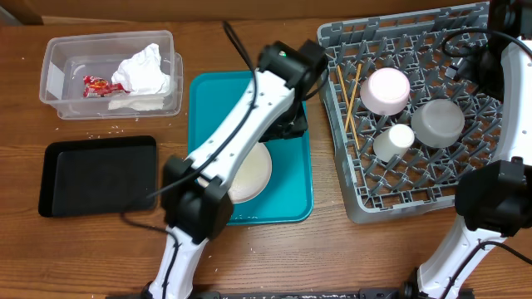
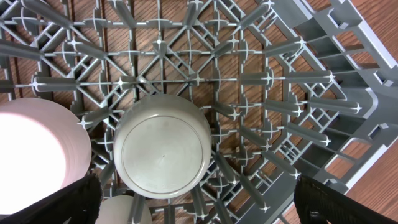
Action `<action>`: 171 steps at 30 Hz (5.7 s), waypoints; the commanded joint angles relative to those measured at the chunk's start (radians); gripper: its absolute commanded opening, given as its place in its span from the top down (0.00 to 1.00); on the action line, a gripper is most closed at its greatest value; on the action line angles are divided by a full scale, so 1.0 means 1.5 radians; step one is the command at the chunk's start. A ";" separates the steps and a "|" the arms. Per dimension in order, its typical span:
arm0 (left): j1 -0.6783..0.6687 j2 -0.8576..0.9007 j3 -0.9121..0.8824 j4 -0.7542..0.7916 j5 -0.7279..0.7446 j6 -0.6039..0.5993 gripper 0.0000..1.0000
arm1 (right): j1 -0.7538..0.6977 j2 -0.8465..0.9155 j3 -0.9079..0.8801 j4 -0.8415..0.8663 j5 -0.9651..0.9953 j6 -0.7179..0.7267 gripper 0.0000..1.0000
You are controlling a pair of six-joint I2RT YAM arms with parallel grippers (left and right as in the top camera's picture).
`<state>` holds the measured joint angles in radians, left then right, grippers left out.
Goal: Sort waste into correct bins and load items into the dishwasher
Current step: 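Reach the left gripper to the white plate and grasp its rim, then lift the plate and carry it left over the black tray, then tilt the plate with the left gripper to dump rice onto the black tray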
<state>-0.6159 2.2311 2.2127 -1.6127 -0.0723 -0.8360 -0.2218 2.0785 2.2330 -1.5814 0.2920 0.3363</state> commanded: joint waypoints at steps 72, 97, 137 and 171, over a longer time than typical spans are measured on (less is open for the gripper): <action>-0.005 0.172 0.091 -0.052 -0.097 0.008 0.96 | -0.001 -0.027 0.017 0.004 0.002 0.004 0.00; 0.314 -0.015 0.111 -0.052 -0.039 0.000 0.96 | -0.001 -0.027 0.017 0.004 0.002 0.004 0.00; 0.704 -0.014 0.106 -0.052 0.383 0.136 0.96 | -0.001 -0.027 0.017 0.004 0.002 0.004 0.00; 0.848 -0.014 -0.021 -0.014 0.594 0.139 0.96 | -0.001 -0.027 0.017 0.004 0.002 0.004 0.00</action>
<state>0.6281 2.2272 2.2333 -1.6474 0.7380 -0.6472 -0.2218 2.0785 2.2330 -1.5814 0.2916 0.3363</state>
